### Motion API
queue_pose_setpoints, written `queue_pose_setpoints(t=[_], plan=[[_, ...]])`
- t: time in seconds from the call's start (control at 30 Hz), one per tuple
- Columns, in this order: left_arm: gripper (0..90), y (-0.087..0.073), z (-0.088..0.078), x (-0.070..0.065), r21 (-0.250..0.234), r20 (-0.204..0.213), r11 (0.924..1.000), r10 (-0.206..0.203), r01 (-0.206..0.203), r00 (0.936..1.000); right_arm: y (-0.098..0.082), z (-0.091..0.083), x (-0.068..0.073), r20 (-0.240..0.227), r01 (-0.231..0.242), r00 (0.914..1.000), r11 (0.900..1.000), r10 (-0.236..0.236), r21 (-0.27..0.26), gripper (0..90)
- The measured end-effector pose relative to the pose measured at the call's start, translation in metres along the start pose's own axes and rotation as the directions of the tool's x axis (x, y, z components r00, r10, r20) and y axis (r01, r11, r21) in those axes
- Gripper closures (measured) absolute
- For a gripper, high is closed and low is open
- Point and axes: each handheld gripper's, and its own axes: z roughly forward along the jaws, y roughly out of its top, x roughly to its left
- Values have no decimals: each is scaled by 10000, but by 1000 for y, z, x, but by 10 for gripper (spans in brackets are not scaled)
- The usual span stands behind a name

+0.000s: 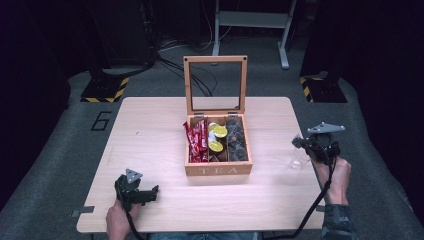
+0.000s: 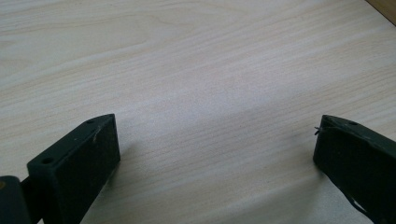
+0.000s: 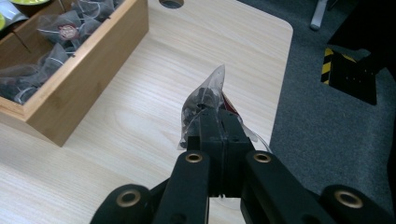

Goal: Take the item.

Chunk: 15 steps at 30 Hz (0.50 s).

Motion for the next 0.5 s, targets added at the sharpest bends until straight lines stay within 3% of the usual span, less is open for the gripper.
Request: queue_pose_setpoints(t=[0.37,0.5], plan=[[3,0,0,0,2,-2,10000,3,-3,10000,-17,6,-17,338,-475,9984,9983,463,343,900],[3,0,0,0,24,11,10000,-10,10,10000,-20,9,-19,255,-540,9983,9971,526,544,900]])
